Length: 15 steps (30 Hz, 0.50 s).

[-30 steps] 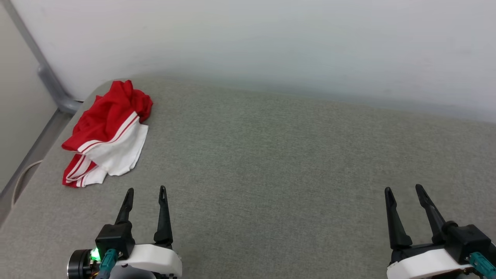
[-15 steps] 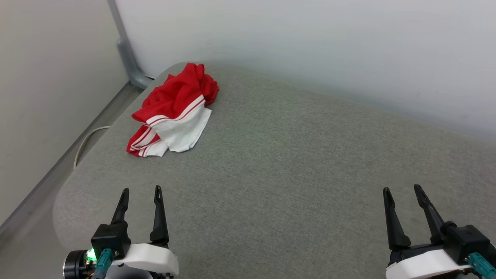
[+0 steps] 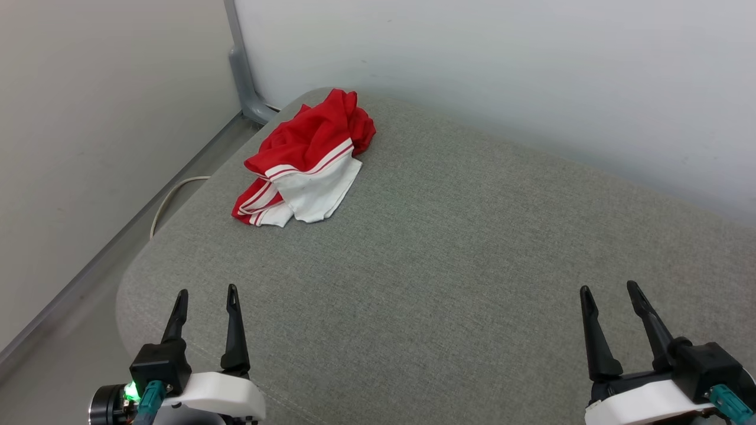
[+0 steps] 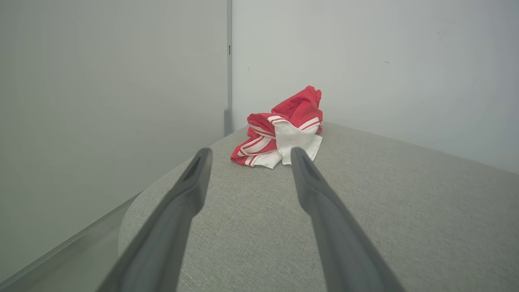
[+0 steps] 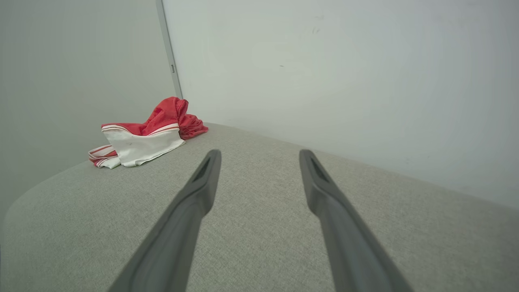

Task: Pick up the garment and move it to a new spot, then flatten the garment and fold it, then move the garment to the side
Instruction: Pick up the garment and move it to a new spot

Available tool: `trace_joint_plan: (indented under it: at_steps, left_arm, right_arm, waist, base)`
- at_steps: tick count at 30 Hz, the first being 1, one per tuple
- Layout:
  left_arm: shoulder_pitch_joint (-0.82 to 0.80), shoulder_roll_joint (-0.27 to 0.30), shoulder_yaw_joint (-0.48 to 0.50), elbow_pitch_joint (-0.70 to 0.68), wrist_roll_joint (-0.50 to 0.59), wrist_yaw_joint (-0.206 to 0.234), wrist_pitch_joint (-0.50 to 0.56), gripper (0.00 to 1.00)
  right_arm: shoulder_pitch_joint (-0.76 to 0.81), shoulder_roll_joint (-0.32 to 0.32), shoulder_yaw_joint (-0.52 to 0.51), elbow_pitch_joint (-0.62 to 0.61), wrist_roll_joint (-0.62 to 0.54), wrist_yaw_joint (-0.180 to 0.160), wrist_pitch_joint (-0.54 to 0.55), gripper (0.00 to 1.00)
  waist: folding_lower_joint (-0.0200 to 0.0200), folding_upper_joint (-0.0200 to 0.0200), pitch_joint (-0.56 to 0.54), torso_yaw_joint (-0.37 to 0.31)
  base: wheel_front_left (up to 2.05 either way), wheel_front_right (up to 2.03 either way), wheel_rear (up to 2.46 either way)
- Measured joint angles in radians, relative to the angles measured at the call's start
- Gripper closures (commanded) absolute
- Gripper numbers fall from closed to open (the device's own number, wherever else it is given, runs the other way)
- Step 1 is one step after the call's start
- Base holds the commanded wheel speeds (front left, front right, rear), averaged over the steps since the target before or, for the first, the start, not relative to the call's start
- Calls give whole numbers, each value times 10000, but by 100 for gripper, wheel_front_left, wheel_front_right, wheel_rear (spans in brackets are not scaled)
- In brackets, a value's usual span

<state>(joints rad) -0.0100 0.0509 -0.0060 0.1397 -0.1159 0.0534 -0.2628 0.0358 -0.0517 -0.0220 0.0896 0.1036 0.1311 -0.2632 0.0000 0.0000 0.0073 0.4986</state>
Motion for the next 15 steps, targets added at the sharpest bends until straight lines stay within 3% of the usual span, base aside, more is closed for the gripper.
trace_joint_plan:
  at_steps: [6,15]
  left_arm:
    - [-71,0,92,8,-27,-38,0,0]
    - [-2295,435,917,17,349,-878,-2,0]
  right_arm:
    - [-1,0,6,-2,-21,0,0,0]
    - [-440,2,21,-359,-602,0,0,0]
  waist:
    - [0,0,37,-119]
    - [0,0,826,-578]
  base:
    - [0,0,0]
    - [0,0,0]
